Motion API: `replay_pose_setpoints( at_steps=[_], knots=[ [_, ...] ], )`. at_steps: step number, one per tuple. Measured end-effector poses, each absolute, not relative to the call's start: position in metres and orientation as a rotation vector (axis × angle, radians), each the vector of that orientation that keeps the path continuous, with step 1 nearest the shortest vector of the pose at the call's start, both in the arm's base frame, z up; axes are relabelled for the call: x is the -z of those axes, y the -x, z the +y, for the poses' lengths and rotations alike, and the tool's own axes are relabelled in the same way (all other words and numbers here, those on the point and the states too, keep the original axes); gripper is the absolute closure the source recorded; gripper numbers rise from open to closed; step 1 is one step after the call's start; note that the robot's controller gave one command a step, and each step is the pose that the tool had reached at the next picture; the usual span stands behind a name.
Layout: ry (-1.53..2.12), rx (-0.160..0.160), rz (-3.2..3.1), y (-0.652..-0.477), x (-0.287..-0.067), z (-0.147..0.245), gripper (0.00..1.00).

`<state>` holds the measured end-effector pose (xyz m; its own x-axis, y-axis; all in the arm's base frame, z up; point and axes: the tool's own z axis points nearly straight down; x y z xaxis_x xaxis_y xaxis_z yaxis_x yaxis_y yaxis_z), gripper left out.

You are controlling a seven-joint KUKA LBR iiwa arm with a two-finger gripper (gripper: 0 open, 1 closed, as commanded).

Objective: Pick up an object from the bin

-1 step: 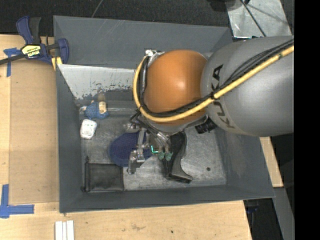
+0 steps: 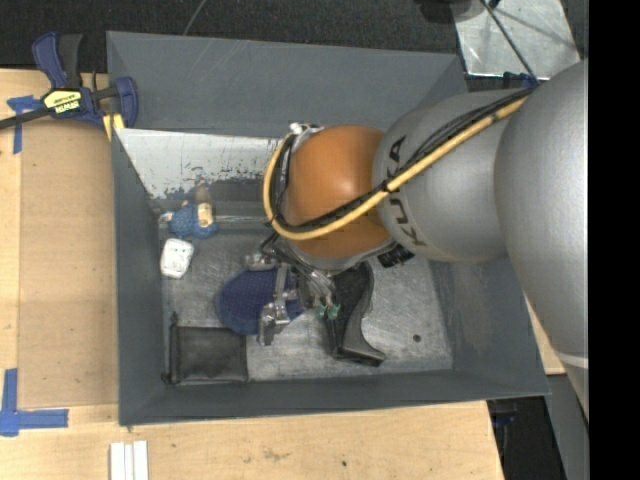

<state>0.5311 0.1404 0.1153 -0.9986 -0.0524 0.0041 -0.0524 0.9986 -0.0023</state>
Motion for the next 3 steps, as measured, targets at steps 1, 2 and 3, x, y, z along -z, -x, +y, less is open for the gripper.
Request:
replay_pose_setpoints(
  at_steps=[1, 2, 3],
  knots=[
    [-0.448, 0.001, -3.111, -0.555, -0.079, 0.125, 0.0],
    [-0.446, 0.003, -3.114, -0.556, -0.081, 0.125, 1.0],
    [-0.49, 0.001, -3.115, -0.563, -0.21, 0.133, 1.0]
  ],
)
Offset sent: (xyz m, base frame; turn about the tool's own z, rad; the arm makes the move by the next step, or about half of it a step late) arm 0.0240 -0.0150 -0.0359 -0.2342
